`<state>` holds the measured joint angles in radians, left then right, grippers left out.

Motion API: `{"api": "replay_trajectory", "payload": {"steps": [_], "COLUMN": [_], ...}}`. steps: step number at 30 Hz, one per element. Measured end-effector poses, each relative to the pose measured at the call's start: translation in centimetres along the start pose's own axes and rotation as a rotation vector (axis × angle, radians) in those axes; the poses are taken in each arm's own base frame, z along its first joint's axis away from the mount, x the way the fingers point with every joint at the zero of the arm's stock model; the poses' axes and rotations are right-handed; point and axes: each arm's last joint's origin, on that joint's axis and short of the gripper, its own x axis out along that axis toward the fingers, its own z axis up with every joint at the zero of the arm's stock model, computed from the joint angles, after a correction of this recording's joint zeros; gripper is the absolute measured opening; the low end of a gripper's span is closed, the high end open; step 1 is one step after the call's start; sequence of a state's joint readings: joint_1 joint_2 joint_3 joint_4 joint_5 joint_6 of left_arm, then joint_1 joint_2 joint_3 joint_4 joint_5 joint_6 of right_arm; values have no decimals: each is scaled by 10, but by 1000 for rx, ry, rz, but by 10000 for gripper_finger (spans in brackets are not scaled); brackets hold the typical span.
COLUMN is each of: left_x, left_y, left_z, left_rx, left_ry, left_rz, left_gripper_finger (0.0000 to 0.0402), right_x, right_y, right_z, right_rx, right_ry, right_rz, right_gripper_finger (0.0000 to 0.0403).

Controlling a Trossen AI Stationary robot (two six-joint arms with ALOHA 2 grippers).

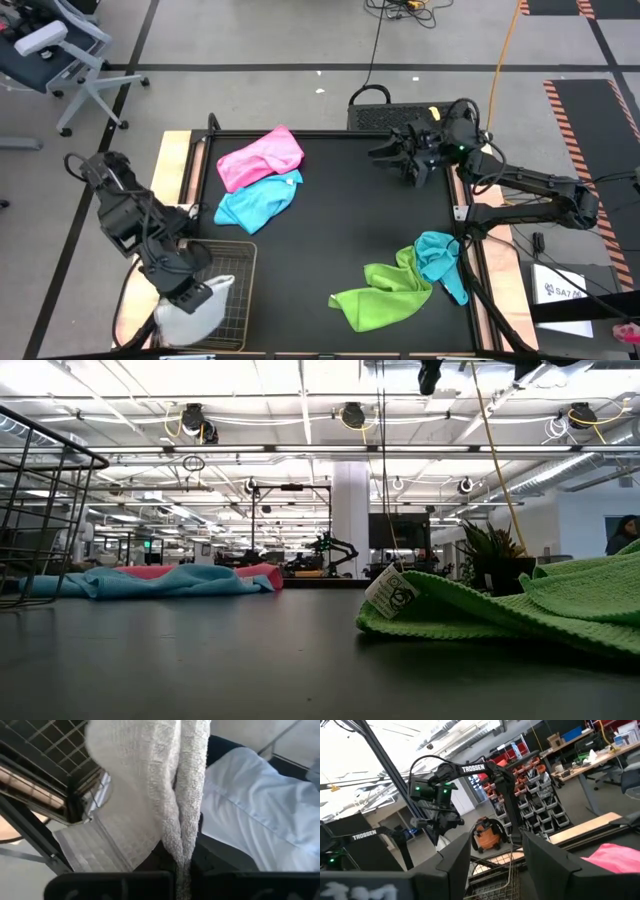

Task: Fold microfiber towels
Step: Put the folded gray microfiber cloth into the wire basket

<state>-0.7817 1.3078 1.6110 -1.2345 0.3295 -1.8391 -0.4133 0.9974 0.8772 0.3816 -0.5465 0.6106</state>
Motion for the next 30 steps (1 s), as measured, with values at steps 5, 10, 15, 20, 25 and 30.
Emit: {"api": "replay_trajectory", "payload": {"steps": [5,10,15,20,25,30], "left_x": [14,32,50,71,93,113], "left_y": [-8,-19,-19,-6,7,14], "left_z": [3,6,9,18,38,63], "left_rx": [39,71,69,68,87,153], "left_ry": [-20,-18,-29,-46,-41,7], "left_rz": [24,23,107,222,270,234], "left_gripper_finger": [5,5,5,5,5,5], "right_x": [0,0,1,1,1,1], "right_y": [0,0,1,1,1,1], "right_z": [0,0,-1,-2,-2,-2], "right_rx": [-5,-1,2,14,14,14], "right_ry": [1,2,9,11,11,13], "right_rz": [-1,0,6,8,9,11], "right_gripper_finger": [171,171,171,171,171,171]}}
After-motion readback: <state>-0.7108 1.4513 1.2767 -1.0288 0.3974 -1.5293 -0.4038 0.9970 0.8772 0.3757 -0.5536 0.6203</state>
